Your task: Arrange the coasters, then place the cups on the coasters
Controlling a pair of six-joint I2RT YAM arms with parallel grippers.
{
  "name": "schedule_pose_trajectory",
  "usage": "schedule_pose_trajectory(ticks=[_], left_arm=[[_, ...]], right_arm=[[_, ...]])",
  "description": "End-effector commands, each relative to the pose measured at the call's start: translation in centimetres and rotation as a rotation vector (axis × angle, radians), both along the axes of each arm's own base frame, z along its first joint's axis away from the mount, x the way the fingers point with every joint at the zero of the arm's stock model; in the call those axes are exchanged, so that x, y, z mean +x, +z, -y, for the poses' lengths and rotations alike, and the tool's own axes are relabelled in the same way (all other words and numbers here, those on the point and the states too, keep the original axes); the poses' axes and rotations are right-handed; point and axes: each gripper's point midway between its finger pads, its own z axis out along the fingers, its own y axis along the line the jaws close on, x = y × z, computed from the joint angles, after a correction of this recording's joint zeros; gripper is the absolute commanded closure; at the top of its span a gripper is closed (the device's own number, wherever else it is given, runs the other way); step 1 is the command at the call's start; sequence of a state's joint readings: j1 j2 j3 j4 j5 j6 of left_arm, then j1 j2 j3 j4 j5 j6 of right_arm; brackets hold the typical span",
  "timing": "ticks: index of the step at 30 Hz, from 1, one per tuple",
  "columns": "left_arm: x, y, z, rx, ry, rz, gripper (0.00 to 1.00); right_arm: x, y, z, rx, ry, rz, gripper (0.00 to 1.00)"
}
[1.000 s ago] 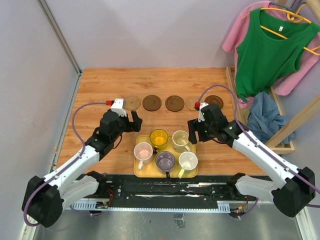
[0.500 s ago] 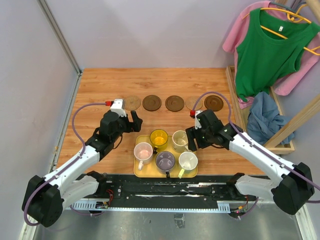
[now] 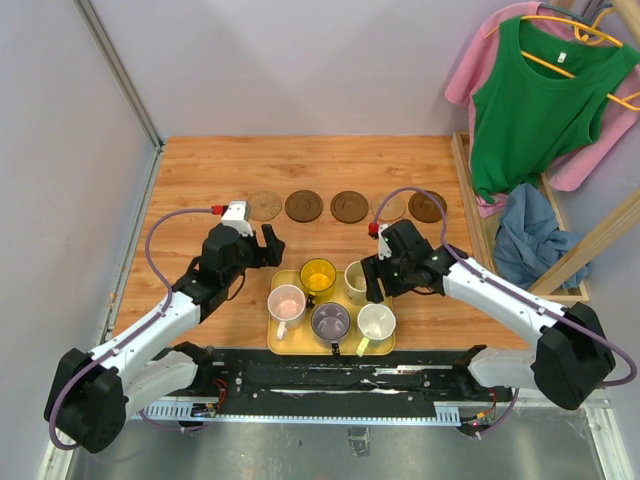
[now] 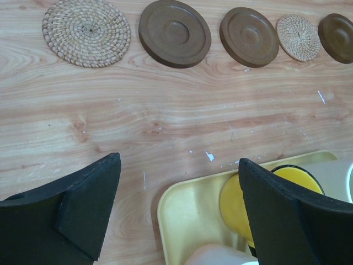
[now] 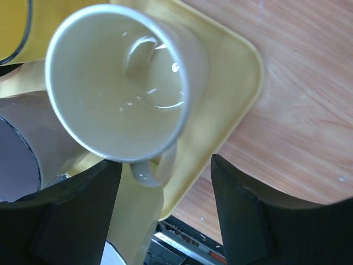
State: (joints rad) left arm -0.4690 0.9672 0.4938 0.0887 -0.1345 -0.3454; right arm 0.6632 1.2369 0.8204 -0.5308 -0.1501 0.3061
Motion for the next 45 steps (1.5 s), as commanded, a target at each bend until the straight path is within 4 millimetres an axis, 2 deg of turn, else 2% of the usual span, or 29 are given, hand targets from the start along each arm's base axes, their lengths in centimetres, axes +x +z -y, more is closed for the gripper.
schedule_pose_trajectory(ticks=[1, 5, 11, 19, 23, 29, 35, 45], left_arm=[[0.2, 0.3, 0.2, -0.012, 0.004, 0.022, 0.09], [0.3, 0.4, 0.2, -0.009, 0.002, 0.028, 0.09], [0.4, 0.7, 0.2, 0.002, -0.001, 0.036, 0.09], [0.4, 0.4, 0.5, -0.01, -0.008, 0.025, 0.09], [0.3, 0.3, 0.4, -0.009, -0.009, 0.024, 0.09], [0.4, 0.7, 0.5, -0.017, -0.008, 0.034, 0.09], [0.6, 1.2, 0.7, -0.026, -0.011, 0.045, 0.09], [0.7, 1.7, 0.7, -0.03, -0.009, 0.062, 0.09]], right_arm=[[-0.2, -0.6, -1.9, 0.029, 0.062, 0.007, 0.34], [-0.1, -1.5, -2.5, 0.016, 0.071, -0.005, 0.38], [-0.3, -2.1, -2.6, -0.007, 0.079, -0.016, 0.49], [0.1, -2.7, -1.8, -0.048, 0.049, 0.001, 0.8], [0.5, -2.8, -1.6, -0.062, 0.035, 0.012, 0.99], [1.7, -1.1, -1.9, -0.058, 0.021, 0.099, 0.99], [3.8, 2.1, -2.0, -0.048, -0.013, 0.245, 0.99], [6.7, 6.2, -0.8, -0.088, -0.074, 0.424, 0.99]])
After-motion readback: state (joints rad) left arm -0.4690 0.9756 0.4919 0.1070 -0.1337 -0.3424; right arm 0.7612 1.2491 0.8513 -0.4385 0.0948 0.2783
